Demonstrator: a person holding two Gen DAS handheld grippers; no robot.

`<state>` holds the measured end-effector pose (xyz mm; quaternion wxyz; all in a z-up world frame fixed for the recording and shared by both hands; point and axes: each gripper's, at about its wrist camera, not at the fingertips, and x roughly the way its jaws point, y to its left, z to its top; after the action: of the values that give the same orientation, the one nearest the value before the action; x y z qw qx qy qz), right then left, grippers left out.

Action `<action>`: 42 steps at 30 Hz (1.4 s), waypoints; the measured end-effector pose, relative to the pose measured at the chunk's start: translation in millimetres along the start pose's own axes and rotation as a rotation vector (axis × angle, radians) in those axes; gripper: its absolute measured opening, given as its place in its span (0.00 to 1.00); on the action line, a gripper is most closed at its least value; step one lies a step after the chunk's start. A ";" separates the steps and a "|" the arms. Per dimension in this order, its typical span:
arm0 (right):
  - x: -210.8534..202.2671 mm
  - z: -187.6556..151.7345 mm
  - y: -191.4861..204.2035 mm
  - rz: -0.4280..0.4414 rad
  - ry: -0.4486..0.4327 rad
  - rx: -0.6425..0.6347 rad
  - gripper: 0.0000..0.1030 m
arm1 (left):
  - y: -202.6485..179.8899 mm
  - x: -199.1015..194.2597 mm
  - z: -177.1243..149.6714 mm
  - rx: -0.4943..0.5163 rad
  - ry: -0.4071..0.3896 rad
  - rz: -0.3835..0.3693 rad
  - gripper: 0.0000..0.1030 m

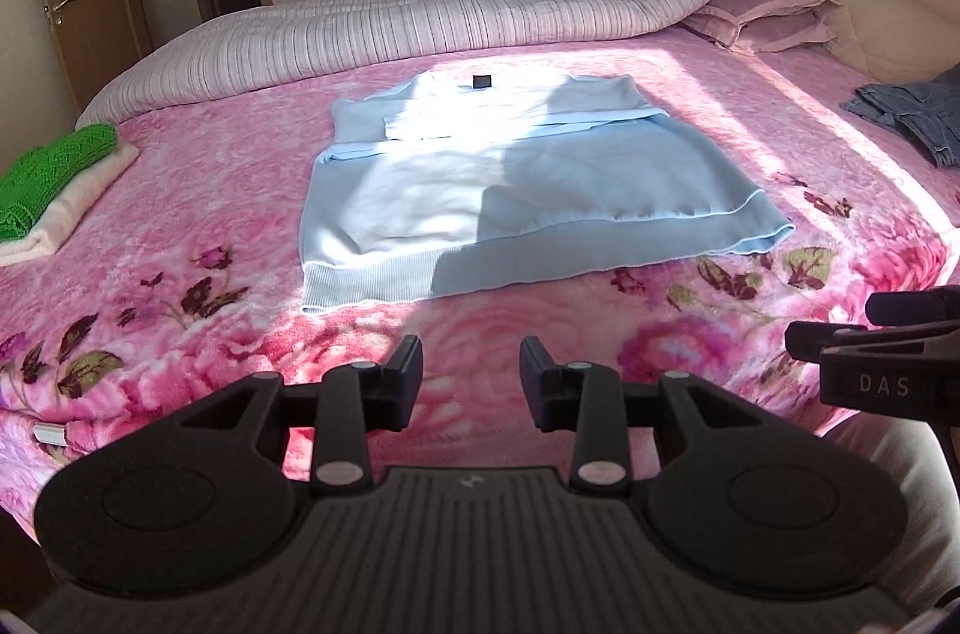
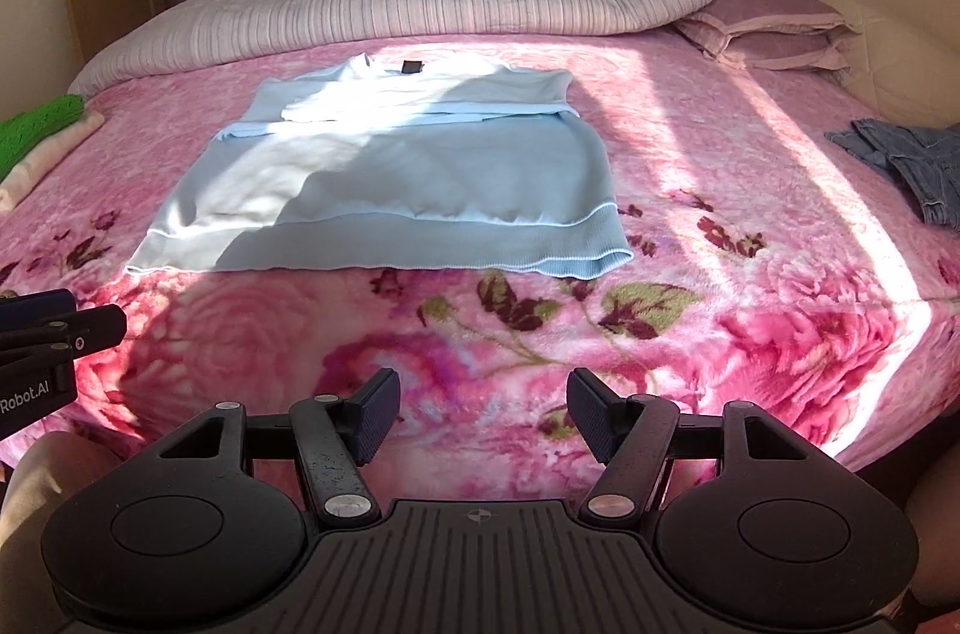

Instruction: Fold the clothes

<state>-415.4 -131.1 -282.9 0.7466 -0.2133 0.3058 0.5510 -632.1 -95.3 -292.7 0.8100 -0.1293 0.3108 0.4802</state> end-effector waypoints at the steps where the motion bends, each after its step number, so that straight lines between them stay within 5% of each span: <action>1: -0.2 0.3 0.7 -0.001 -0.001 -0.001 0.63 | 0.4 0.4 -0.3 -0.002 0.002 0.001 0.32; 24: 57.6 7.8 11.3 0.024 0.044 -0.089 0.63 | 28.2 58.3 -9.8 -0.076 0.112 0.045 0.34; 31: 77.8 11.2 -1.1 0.036 0.063 -0.079 0.63 | 44.8 80.0 -3.7 -0.091 0.142 -0.013 0.34; 35: 84.6 21.0 -45.0 0.119 0.061 0.007 0.63 | 90.3 87.8 1.1 -0.204 0.139 -0.056 0.34; 42: 96.0 39.0 -140.3 0.133 0.070 0.211 0.63 | 164.6 106.6 5.4 -0.426 0.126 -0.152 0.34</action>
<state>-253.3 -81.4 -323.8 0.7156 -0.1320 0.4012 0.5563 -734.6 65.0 -340.8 0.7772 -0.3501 0.2420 0.4635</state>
